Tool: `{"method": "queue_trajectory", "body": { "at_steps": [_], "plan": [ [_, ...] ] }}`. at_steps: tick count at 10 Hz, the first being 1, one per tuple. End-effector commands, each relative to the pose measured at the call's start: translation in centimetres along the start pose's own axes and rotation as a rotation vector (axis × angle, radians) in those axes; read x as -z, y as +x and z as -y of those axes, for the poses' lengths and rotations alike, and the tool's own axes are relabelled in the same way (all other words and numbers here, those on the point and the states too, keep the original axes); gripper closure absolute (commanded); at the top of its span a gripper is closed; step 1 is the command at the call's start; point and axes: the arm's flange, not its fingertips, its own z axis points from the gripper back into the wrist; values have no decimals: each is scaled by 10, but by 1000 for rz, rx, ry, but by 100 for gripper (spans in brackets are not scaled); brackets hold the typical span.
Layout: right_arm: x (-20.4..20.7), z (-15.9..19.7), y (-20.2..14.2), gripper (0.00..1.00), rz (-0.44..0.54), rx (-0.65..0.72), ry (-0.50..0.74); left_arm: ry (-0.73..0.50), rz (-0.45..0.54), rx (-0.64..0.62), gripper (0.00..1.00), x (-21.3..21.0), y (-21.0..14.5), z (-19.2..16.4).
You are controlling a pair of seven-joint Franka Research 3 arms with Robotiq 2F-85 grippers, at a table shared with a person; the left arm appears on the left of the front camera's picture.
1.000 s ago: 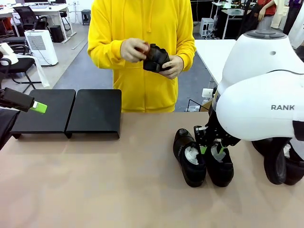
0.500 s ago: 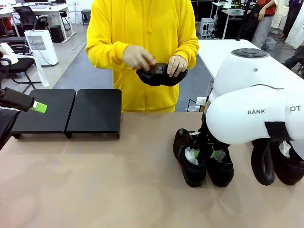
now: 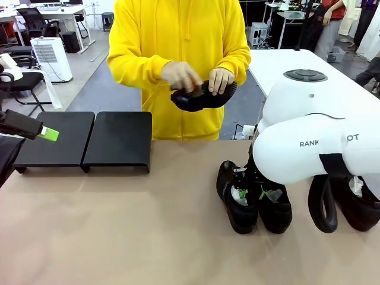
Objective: Organize the shoes by placing them on the stand.
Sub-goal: Pick up one Shoe and place it in the middle of the table.
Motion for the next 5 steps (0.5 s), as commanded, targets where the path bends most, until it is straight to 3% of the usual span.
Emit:
{"method": "queue_trajectory", "body": {
  "at_steps": [1,5],
  "plan": [
    [4,-7,11,49,10,8,-16,-18,10,10,0,0,0,-2],
    [17,-6,13,49,-18,10,-31,-18,10,10,0,0,0,-2]
  ]
}}
